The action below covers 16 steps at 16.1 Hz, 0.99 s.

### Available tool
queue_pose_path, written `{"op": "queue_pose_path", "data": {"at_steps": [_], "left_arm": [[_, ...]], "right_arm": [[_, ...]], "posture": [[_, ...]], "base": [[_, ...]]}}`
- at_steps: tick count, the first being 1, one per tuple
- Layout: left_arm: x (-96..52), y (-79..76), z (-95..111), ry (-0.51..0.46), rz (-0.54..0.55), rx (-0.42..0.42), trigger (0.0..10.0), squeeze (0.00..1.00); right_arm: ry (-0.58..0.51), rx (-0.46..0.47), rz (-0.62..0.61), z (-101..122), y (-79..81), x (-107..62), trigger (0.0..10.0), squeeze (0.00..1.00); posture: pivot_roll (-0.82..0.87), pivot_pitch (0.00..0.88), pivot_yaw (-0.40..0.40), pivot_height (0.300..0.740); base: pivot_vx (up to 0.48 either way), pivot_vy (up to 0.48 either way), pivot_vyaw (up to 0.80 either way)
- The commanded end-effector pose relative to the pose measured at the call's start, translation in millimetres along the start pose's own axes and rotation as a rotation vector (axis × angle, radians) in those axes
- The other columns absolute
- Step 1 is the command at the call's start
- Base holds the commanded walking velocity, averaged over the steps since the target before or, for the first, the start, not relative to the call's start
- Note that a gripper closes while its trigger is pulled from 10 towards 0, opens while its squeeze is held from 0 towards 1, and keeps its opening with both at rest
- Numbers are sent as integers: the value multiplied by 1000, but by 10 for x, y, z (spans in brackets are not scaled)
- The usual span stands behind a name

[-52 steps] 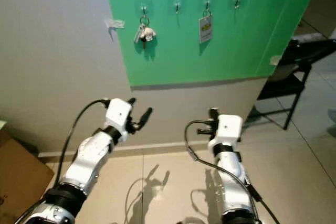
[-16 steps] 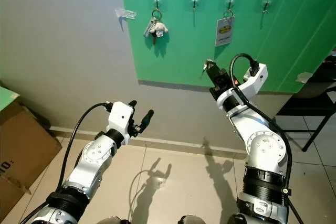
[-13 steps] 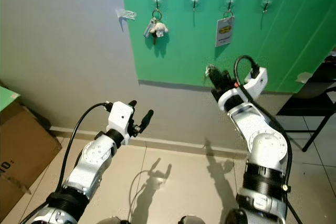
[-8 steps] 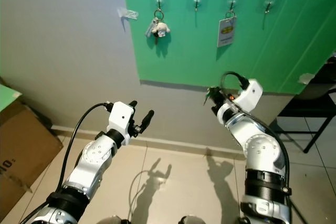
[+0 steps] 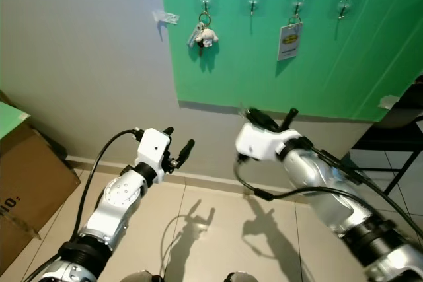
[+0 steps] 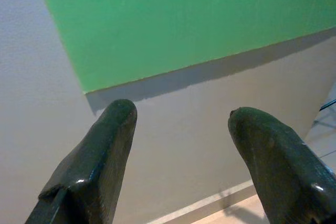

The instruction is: Hang keys on a hook

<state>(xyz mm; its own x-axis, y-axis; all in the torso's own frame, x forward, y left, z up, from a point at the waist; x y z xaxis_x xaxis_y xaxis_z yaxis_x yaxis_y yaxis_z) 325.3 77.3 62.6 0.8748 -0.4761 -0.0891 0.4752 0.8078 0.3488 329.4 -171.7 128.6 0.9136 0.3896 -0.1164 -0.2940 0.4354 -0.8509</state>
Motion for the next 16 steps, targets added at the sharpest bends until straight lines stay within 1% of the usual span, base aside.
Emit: {"op": "queue_pose_path", "data": {"at_steps": [1, 2, 3, 4, 5, 6, 7, 8, 9, 10, 11, 12, 13, 14, 15, 16], "left_arm": [[17, -8, 28, -6, -4, 9, 10000, 0], [11, -11, 21, -4, -4, 10, 10000, 0], [7, -14, 16, -2, -4, 10, 10000, 0], [7, -17, 14, 0, -4, 10, 10000, 0], [9, -19, 15, 1, -4, 10, 10000, 0], [11, -21, 17, 1, -4, 10, 10000, 0], [12, -21, 17, 2, -5, 11, 10000, 0], [13, -21, 16, 2, -5, 11, 10000, 0], [13, -21, 16, 2, -5, 11, 10000, 0], [14, -22, 15, 4, -4, 13, 10000, 0], [14, -22, 15, 4, -4, 13, 10000, 0], [13, -25, 13, 6, -5, 14, 10000, 0], [6, -28, 8, 8, -6, 15, 10000, 0], [3, -30, 6, 9, -6, 15, 10000, 0], [-3, -33, 4, 9, -8, 15, 10000, 0], [-4, -34, 4, 9, -9, 16, 10000, 0]], "right_arm": [[-36, -38, -32, 44, -110, 15, 10000, 0], [-49, -24, -51, 48, -153, 16, 10000, 0], [-51, 31, -79, 49, -197, 20, 10000, 0], [-56, 122, -109, 34, -224, 36, 10000, 0], [-52, 266, -135, 34, -243, 51, 10000, 0], [-55, 495, -176, 38, -281, 70, 10000, 0], [-42, 685, -201, 20, -309, 85, 10000, 0], [-37, 806, -210, 8, -316, 93, 10000, 0], [-37, 806, -210, 8, -316, 93, 10000, 0], [-18, 1311, -264, -69, -330, 126, 10000, 0], [-18, 1311, -264, -69, -330, 126, 10000, 0], [-28, 1765, -261, -78, -242, 161, 10000, 0], [2, 1936, -223, -48, -56, 179, 10000, 0], [11, 1956, -211, -34, 0, 180, 10000, 0], [19, 2016, -187, 0, 66, 178, 10000, 0], [22, 2051, -168, 21, 77, 173, 10000, 0]], "posture": [[-148, 43, 7, 740], [-148, 47, 5, 740], [-148, 48, 6, 740], [-148, 49, 5, 740], [-145, 52, 5, 740], [-147, 52, 4, 740], [-145, 52, 4, 740], [-145, 52, 4, 740], [-145, 52, 4, 740], [-142, 55, 4, 740], [-142, 55, 4, 740], [-141, 55, 1, 740], [-139, 58, 2, 740], [-139, 58, 2, 740], [-138, 60, 4, 740], [-139, 61, 4, 740]], "base": [[0, 0, 0], [0, 0, 0], [0, 0, 0], [0, 0, 0], [0, 0, 0], [0, 0, 0], [0, 0, 0], [0, 0, 0], [0, 0, 0], [0, 0, 0], [0, 0, 0], [0, 0, 0], [0, 0, 0], [0, 0, 0], [0, 0, 0], [0, 0, 0]]}}
Point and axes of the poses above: a point about 5 cm out from each wrist's last joint towards the gripper, its own x axis pointing out of the wrist towards the gripper, its own z axis along the axis of the wrist's last joint, y = z × x, the point moved 3 cm from there along x, pointing out of the wrist towards the gripper, and after that the axes turned 13 degrees about x, right-handed, at the moved point
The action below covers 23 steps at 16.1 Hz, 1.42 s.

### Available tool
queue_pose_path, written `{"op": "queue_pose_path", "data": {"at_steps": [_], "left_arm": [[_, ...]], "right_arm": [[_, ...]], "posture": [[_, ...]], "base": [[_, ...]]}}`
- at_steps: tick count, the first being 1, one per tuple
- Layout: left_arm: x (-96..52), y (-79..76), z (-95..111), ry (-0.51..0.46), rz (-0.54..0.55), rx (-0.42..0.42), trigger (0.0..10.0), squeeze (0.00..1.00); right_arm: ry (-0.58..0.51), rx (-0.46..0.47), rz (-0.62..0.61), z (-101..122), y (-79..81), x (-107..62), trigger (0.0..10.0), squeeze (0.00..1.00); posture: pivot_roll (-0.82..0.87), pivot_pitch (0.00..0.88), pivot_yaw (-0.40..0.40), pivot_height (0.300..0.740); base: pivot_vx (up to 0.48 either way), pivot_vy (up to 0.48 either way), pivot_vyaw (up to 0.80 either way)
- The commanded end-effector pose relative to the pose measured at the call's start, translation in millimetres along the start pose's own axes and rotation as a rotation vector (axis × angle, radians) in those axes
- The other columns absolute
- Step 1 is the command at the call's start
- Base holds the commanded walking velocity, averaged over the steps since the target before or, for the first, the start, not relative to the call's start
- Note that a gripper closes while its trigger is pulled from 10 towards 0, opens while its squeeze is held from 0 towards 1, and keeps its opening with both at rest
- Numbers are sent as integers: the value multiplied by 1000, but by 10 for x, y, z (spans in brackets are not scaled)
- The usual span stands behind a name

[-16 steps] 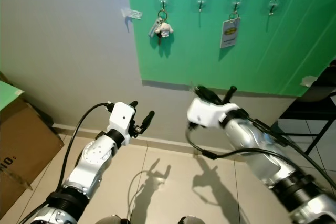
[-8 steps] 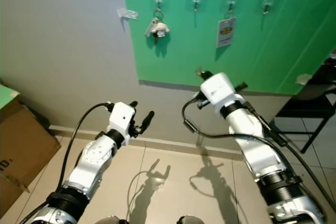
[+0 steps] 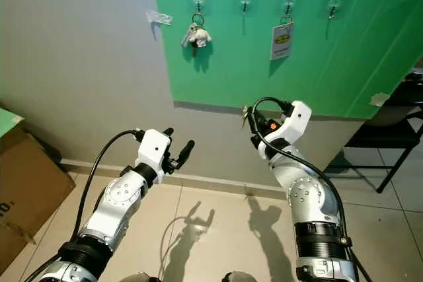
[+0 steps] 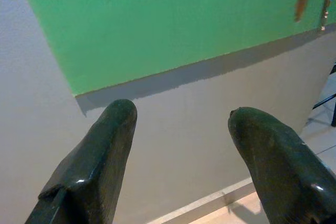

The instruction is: Hang keys on a hook

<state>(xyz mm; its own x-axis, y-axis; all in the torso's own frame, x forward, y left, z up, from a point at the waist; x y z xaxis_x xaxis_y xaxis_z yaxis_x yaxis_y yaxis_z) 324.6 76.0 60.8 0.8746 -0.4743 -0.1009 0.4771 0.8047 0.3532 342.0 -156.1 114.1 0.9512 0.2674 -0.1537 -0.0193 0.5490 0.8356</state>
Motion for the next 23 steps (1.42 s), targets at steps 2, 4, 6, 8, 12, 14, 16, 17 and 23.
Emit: {"op": "queue_pose_path", "data": {"at_steps": [2, 4, 6, 8, 12, 14, 16, 17, 23], "left_arm": [[-2, -22, 12, 1, -16, 2, 10000, 0], [10, -56, 37, -10, -61, 1, 10000, 0], [34, -115, 25, 10, -136, 7, 10000, 0], [32, -138, 25, 16, -254, -6, 10000, 0], [107, 287, 203, -27, -357, 72, 0, 1000], [158, 428, 343, -61, -343, 69, 0, 1000], [170, 467, 432, -98, -378, 66, 0, 149], [178, 486, 477, -118, -395, 76, 0, 0], [67, 382, 491, -108, -679, 169, 0, 0]], "right_arm": [[23, 34, 7, 78, 68, -44, 10000, 0], [30, 9, 8, 126, 78, -54, 10000, 0], [56, -59, 21, 177, 109, -69, 10000, 0], [94, -119, 48, 222, 164, -96, 10000, 0], [247, -293, 121, 200, 199, -269, 10000, 0], [281, -348, 136, 251, 192, -350, 10000, 0], [263, -370, 153, 336, 238, -356, 10000, 0], [253, -387, 168, 373, 271, -363, 10000, 0], [457, -454, 287, 131, 409, -436, 10000, 0]], "posture": [[-141, 61, 5, 740], [-142, 62, 4, 740], [-143, 63, 3, 740], [-143, 62, 0, 740], [-142, 54, 1, 740], [-147, 50, 2, 740], [-153, 40, 8, 740], [-153, 40, 8, 740], [-167, 44, 13, 740]], "base": [[0, 0, 0], [0, 0, 0], [0, 0, 0], [0, 0, 0], [0, 0, 0], [0, 0, 0], [0, 0, 0], [0, 0, 0], [0, 0, 0]]}}
Point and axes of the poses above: a point about 5 cm out from each wrist's last joint towards the gripper, its own x axis pointing out of the wrist towards the gripper, its own z axis along the axis of the wrist's last joint, y = z × x, the point moved 3 cm from there along x, pointing out of the wrist towards the gripper, and after that the axes turned 13 degrees about x, right-handed, at the moved point
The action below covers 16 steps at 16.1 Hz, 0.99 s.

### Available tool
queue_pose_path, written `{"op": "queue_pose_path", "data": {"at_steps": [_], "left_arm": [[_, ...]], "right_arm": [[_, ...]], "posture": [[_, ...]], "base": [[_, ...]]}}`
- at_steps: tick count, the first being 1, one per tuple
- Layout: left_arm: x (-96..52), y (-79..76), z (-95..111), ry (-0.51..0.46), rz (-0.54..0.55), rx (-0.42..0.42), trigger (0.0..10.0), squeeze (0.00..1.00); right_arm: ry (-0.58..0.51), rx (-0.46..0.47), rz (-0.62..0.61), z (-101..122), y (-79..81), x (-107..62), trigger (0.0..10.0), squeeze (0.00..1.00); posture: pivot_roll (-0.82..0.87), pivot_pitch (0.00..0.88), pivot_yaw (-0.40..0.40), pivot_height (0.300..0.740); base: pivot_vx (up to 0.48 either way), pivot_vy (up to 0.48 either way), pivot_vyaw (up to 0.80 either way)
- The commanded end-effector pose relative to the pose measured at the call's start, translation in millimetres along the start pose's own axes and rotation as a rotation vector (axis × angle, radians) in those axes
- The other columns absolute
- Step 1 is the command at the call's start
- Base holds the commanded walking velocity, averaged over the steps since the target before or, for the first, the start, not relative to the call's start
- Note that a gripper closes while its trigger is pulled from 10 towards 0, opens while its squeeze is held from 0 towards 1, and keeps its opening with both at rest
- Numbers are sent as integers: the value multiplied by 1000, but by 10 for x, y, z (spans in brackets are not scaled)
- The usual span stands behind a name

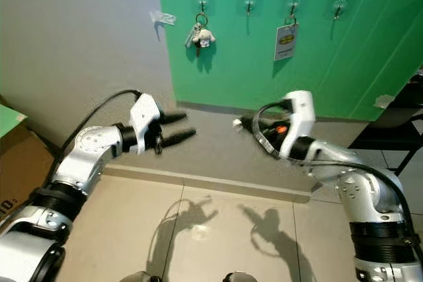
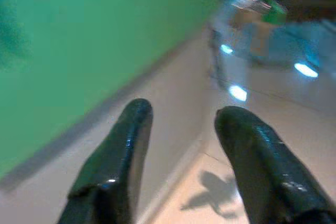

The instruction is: Hang keys on a hook

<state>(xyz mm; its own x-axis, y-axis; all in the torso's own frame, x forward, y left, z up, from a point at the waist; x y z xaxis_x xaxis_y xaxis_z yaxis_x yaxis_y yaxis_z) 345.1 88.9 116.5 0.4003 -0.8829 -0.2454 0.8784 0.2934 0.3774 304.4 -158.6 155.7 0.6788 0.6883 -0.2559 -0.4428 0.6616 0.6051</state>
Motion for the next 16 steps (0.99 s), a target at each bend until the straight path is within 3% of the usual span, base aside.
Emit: {"op": "queue_pose_path", "data": {"at_steps": [1, 5, 7, 8, 16], "left_arm": [[12, 1, 37, 27, -59, 57, 10000, 0], [2, 21, 137, 5, -142, 104, 10000, 0], [38, 42, 202, -14, -148, 125, 10000, 0], [81, 39, 317, -69, -160, 146, 10000, 0], [177, 53, 581, -185, -182, 138, 10000, 0]], "right_arm": [[33, -63, 32, 30, 85, 3, 10000, 0], [34, -185, 50, 122, 141, 36, 10000, 0], [49, -190, 100, 60, 244, 70, 10000, 0], [65, -198, 162, 23, 383, 58, 10000, 0], [70, -218, 235, 39, 591, 62, 10000, 0]], "posture": [[-167, 44, 14, 740], [-164, 45, 6, 740], [-163, 46, 4, 740], [-164, 47, 2, 740], [-183, 45, 4, 740]], "base": [[0, 0, 0], [0, 0, 0], [0, 0, 0], [0, 0, 0], [0, 0, 0]]}}
Point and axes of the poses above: a point about 5 cm out from each wrist's last joint towards the gripper, its own x axis pointing out of the wrist towards the gripper, its own z axis along the axis of the wrist's last joint, y = z × x, the point moved 3 cm from there along x, pointing out of the wrist towards the gripper, and after that the axes turned 13 degrees about x, right-handed, at the moved point
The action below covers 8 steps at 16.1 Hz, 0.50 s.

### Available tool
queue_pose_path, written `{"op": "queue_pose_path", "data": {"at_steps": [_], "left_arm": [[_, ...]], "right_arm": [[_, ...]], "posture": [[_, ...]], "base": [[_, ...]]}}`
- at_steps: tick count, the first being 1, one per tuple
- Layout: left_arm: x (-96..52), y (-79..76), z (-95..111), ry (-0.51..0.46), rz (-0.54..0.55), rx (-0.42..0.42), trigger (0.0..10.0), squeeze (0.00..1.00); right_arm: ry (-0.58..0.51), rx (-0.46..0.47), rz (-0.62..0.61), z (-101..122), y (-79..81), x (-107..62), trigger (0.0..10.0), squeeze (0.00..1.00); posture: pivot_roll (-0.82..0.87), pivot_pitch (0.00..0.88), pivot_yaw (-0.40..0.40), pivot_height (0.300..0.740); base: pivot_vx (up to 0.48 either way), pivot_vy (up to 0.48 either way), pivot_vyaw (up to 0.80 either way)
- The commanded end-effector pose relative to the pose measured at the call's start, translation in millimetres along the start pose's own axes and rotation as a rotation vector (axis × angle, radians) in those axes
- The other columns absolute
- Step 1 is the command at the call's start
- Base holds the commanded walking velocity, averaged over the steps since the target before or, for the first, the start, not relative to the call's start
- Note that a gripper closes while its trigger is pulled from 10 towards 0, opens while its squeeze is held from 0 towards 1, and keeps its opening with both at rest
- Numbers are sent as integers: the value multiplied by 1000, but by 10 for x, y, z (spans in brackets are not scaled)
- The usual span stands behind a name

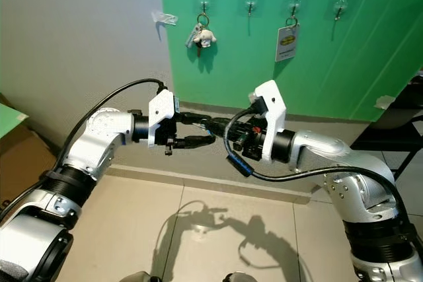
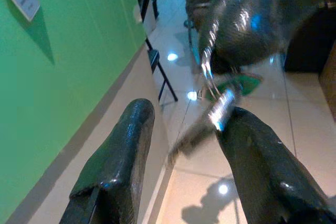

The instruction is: Hang keys on a hook

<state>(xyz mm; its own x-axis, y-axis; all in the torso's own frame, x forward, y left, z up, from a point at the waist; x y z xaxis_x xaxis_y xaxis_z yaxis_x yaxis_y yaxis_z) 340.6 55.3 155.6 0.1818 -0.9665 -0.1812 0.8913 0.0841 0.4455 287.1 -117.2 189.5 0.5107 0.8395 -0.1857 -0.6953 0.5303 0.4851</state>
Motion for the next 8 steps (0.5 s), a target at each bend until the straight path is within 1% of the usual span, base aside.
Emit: {"op": "queue_pose_path", "data": {"at_steps": [1, 3, 4, 5, 8], "left_arm": [[2, 54, 99, -28, 3, 20, 10000, 0], [15, 53, 114, -35, 4, 24, 10000, 0], [21, 69, 81, -8, 24, 23, 10000, 0], [26, 75, 56, 5, 36, 13, 10000, 1000], [34, 30, 46, -6, 20, -12, 10000, 1000]], "right_arm": [[2, -7, 8, 11, 36, -10, 10000, 0], [1, -2, 4, 1, 27, 4, 10000, 0], [-1, -1, 1, 4, 21, 12, 10000, 0], [-4, 0, 0, 7, 18, 20, 10000, 0], [-16, 12, -3, 15, 14, 35, 10000, 0]], "posture": [[-183, 45, 4, 740], [-180, 39, 5, 740], [-178, 37, 5, 740], [-178, 34, 4, 740], [-176, 29, 1, 740]], "base": [[0, 0, 0], [0, 0, 0], [0, 0, 0], [0, 0, 0], [0, 0, 0]]}}
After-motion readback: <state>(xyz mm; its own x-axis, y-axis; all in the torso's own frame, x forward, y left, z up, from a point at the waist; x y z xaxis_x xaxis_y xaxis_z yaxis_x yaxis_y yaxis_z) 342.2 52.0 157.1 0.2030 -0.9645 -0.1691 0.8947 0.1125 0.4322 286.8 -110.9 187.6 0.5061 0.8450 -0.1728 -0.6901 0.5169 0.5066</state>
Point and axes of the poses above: a point about 5 cm out from each wrist's last joint towards the gripper, its own x axis pointing out of the wrist towards the gripper, its own z axis along the axis of the wrist's last joint, y = z × x, the point moved 3 cm from there along x, pointing out of the wrist towards the gripper, and after that the axes turned 13 degrees about x, right-handed, at the moved point
